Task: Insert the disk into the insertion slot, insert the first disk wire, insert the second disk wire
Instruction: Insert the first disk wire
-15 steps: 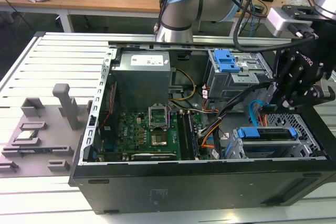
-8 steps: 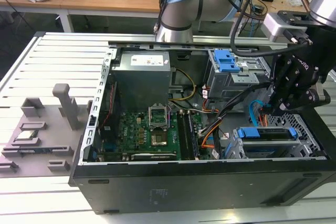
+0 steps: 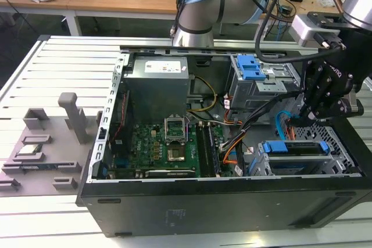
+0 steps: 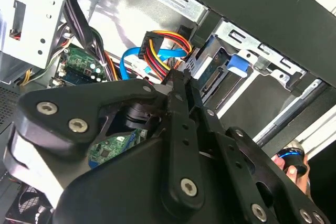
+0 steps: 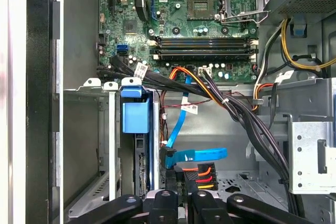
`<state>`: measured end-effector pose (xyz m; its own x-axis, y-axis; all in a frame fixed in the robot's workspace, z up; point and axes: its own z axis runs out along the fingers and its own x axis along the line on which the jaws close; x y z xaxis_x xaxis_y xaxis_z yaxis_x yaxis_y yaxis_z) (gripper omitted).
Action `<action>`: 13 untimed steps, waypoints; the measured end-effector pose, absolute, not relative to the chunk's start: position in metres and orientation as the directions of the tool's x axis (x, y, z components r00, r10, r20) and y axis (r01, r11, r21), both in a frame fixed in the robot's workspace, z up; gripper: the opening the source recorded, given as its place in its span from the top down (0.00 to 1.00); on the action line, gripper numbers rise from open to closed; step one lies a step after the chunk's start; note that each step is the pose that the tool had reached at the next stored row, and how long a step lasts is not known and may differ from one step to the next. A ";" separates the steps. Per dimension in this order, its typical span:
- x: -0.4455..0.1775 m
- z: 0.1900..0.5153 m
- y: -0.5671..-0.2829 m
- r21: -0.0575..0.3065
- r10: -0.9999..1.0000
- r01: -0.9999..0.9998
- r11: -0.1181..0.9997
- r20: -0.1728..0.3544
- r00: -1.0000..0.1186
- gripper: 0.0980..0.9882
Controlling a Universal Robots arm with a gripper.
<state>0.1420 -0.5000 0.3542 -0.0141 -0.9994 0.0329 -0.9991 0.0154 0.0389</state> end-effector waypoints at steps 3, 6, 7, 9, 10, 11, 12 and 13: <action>0.142 0.354 -0.500 0.039 -0.999 -0.999 0.015 0.033 -0.014 0.92; 0.142 0.354 -0.500 0.039 -0.999 -0.999 0.015 0.033 -0.014 0.92; 0.142 0.354 -0.501 0.039 -0.999 -0.999 0.015 0.033 -0.014 0.92; 0.142 0.354 -0.504 0.039 -0.999 -0.999 0.015 0.033 -0.014 0.92; 0.142 0.354 -0.506 0.039 -0.999 -0.999 0.015 0.033 -0.014 0.92; 0.142 0.354 -0.512 0.039 -0.999 -0.999 0.015 0.033 -0.014 0.92; 0.142 0.354 -0.516 0.039 -0.999 -0.999 0.015 0.033 -0.014 0.92; 0.142 0.354 -0.519 0.039 -0.999 -0.999 0.015 0.033 -0.014 0.92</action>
<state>0.1420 -0.5190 0.3542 -0.0141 -0.9994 0.0328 -0.9991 0.0154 0.0389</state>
